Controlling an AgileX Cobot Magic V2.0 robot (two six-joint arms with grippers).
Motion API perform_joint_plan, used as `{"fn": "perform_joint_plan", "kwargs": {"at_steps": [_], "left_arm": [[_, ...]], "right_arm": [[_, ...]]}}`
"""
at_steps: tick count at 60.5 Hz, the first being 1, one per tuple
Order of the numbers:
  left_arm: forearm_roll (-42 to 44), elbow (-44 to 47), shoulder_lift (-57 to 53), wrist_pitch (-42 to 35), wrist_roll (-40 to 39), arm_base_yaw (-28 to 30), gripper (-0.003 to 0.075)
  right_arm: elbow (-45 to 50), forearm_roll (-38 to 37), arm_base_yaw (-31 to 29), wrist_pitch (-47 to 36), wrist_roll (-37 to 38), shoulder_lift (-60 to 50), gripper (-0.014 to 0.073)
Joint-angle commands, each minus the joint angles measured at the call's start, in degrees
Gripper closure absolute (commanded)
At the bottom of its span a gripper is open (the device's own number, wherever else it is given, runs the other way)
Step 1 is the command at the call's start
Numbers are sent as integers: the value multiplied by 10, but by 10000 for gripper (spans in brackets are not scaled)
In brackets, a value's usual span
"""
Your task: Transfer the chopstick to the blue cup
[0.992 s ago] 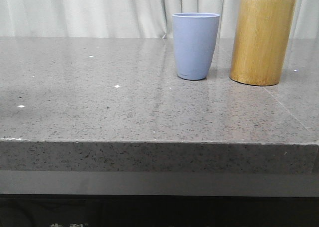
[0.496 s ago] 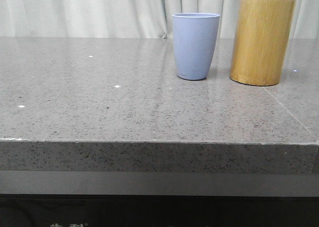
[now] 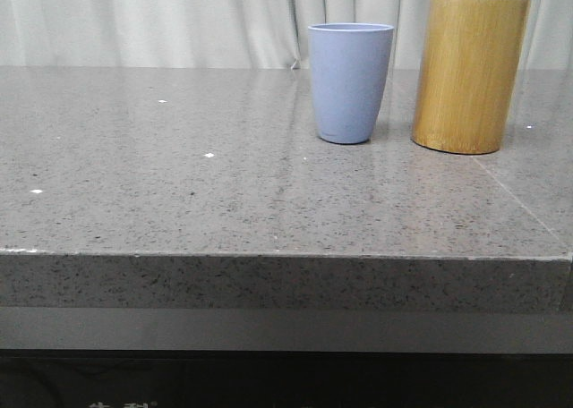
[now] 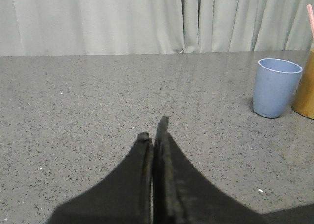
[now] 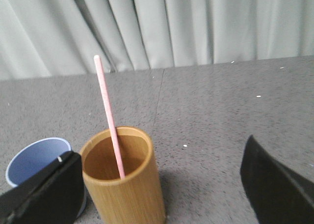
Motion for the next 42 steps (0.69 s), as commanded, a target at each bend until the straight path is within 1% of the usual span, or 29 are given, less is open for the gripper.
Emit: {"fn": "perform_joint_plan", "kwargs": {"at_steps": [1, 7, 14, 30, 42], "left_arm": [[-8, -12, 7, -42, -5, 1, 738], [-8, -5, 7, -38, -5, 1, 738], [-8, 0, 7, -37, -5, 1, 738], [-8, 0, 7, -40, -5, 1, 738], [-8, 0, 7, -40, -5, 1, 738]], "right_arm": [[-72, -18, 21, -26, -5, 67, -62], [-133, -18, 50, -25, -5, 137, -62], [-190, -18, 68, -27, -5, 204, -62], [-297, -18, 69, -26, -5, 335, -62], [-346, -18, 67, -10, -5, 383, -61]]}}
